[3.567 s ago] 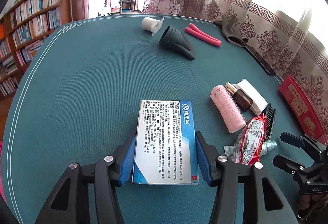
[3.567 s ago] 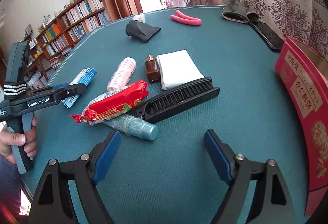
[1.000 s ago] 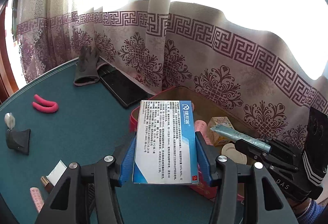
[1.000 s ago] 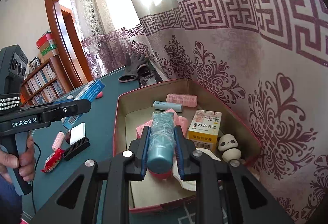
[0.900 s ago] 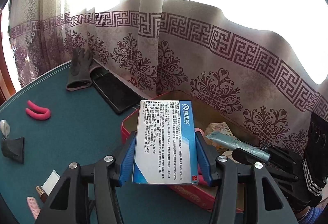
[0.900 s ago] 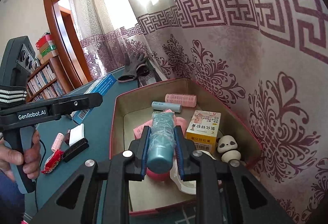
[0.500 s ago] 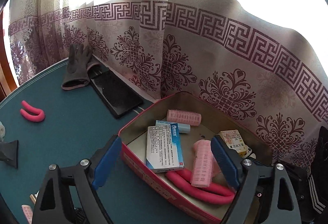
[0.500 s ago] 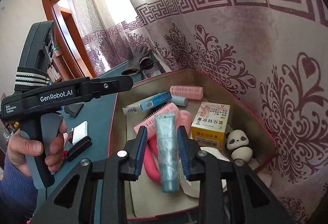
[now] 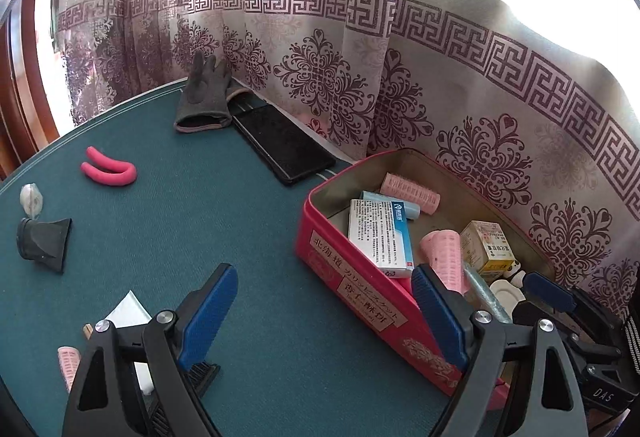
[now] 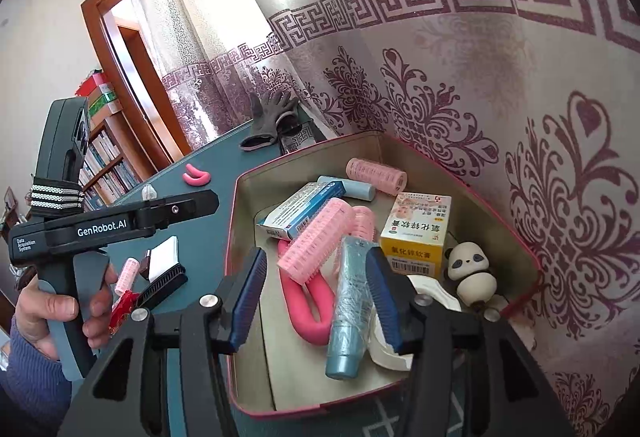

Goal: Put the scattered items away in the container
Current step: 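Carry the box and bottle into the red tin and open both tools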

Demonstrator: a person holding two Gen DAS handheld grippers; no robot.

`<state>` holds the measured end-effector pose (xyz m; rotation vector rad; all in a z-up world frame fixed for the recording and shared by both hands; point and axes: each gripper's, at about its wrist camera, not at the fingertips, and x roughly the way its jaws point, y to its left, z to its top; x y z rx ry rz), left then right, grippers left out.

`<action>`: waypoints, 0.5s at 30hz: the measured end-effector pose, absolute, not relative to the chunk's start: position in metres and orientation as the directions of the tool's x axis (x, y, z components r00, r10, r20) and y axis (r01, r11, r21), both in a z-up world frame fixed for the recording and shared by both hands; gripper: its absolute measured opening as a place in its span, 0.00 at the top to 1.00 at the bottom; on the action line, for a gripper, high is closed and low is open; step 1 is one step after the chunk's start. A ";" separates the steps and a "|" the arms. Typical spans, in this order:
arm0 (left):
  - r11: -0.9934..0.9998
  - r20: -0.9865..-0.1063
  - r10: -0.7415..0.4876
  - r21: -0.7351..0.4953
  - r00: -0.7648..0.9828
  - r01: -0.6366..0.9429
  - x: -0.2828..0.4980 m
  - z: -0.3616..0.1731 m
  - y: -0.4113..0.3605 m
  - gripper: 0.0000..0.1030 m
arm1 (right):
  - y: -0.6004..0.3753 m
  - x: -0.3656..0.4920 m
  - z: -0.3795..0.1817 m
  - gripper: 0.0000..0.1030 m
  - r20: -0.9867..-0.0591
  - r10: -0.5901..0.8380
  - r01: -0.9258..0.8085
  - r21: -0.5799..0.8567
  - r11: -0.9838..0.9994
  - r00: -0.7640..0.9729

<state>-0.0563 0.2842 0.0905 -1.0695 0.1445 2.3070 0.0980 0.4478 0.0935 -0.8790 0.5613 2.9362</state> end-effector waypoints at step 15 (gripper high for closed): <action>-0.923 -0.740 0.342 -0.150 -0.579 -0.354 -0.036 0.081 0.169 0.12 | 0.398 0.095 0.102 0.25 -0.519 -0.137 -0.040 0.315 -0.948 -0.844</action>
